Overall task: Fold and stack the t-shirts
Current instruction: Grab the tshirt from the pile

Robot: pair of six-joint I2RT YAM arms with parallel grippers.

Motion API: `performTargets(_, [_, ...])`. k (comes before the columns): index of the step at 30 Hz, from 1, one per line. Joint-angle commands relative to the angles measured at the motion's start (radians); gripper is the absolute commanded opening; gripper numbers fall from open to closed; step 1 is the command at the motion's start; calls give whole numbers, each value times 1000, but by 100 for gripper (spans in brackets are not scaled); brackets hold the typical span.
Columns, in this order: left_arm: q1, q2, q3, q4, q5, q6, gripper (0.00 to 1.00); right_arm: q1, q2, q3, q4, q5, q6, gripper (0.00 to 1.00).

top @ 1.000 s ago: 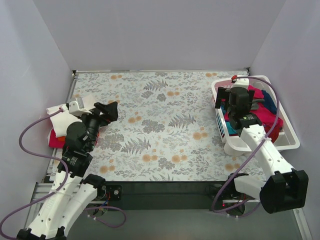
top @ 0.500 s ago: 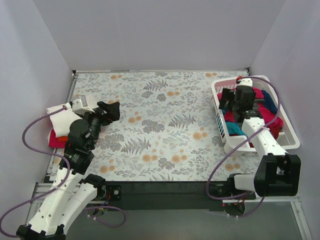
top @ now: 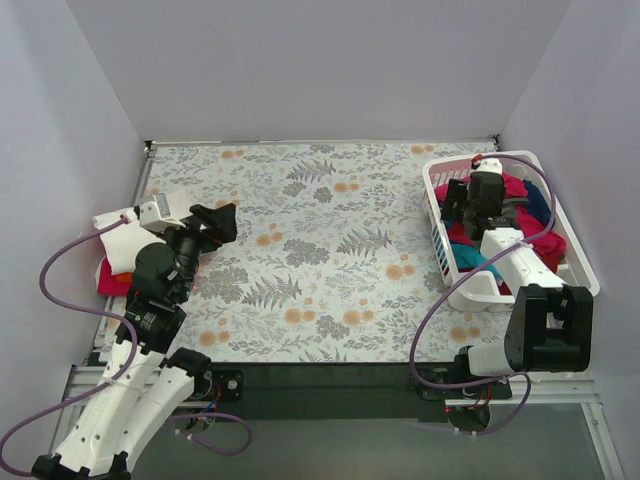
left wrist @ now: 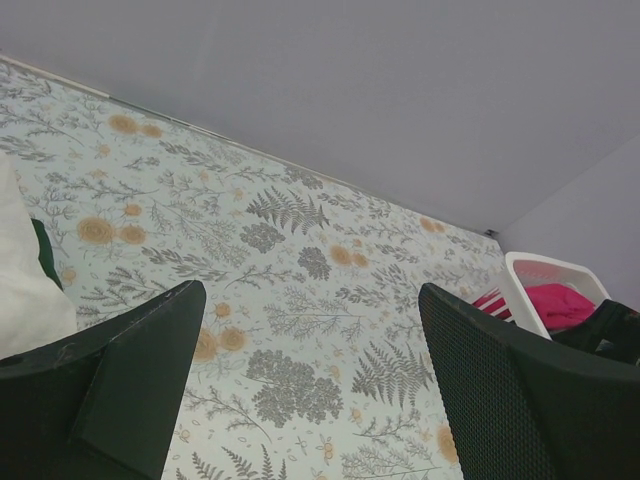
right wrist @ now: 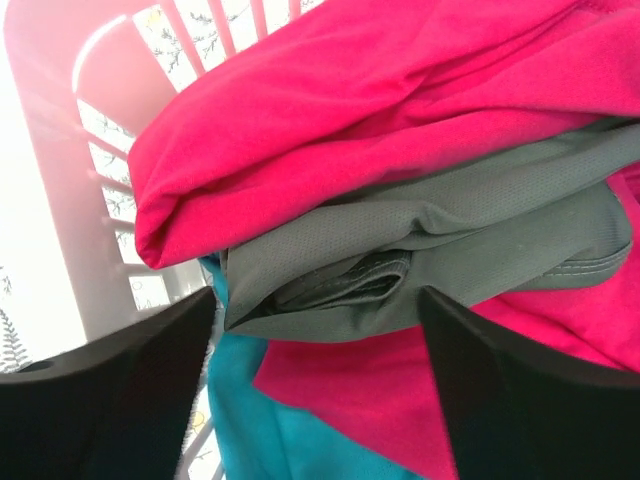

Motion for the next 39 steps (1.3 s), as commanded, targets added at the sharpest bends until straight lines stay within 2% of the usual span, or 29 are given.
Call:
performTargets(1, [-7,-15,0,-5,-31,15,81,0,19,10,10,-12,-8,70])
performTargets(3, [-10,-20,0,-6,-34,17,81,-2,22,12,11,-10,-8,62])
performTargets(4, [-10,-24,0,-8,-35,15,81,-3,20,12,10,-10,-7,51])
performTargets(6, [-15,-30,-3,-9,-41,15,81,-3,6,4,2,-9,-2,38])
performTargets(7, [-16,-37,-4,-9,-44,15,81,-3,-13,-2,-1,-13,-4,27])
performTargets(9, [-18,-40,-4,-9,-48,15,81,-3,-40,-8,-1,-13,-4,19])
performTargets(11, [-19,-40,-4,-11,-48,15,81,-3,-93,-13,-6,-13,-4,6])
performTargets(13, [-21,-40,-6,-12,-46,15,81,-3,-135,-13,-21,-13,-1,1])
performTargets(17, [-26,-41,-6,-12,-48,17,81,-2,-301,-14,-45,-13,5,1])
performTargets(20, [-27,-41,-3,-11,-43,15,81,-2,-380,47,-85,-33,2,1])
performTargets(25, [-27,-44,-6,-14,-40,17,81,3,-400,205,-182,-85,-19,1])
performTargets(28, [-29,-43,-8,-16,-43,17,81,4,-377,202,-202,-102,-21,1])
performTargets(30, [-32,-35,-4,-19,-41,15,82,6,-362,156,-196,-121,-7,6])
performTargets(32, [-35,-23,0,-23,-37,15,82,4,-330,119,-176,-130,1,16])
performTargets(33, [-38,-18,5,-23,-29,15,82,4,-316,87,-165,-139,2,22])
performTargets(34, [-39,-14,6,-25,-28,17,82,4,-299,76,-147,-142,4,33])
performTargets(37, [-45,2,12,-32,-25,18,82,4,-227,59,-121,-136,10,45])
performTargets(39, [-50,3,15,-37,-26,18,82,4,-178,59,-107,-136,11,47])
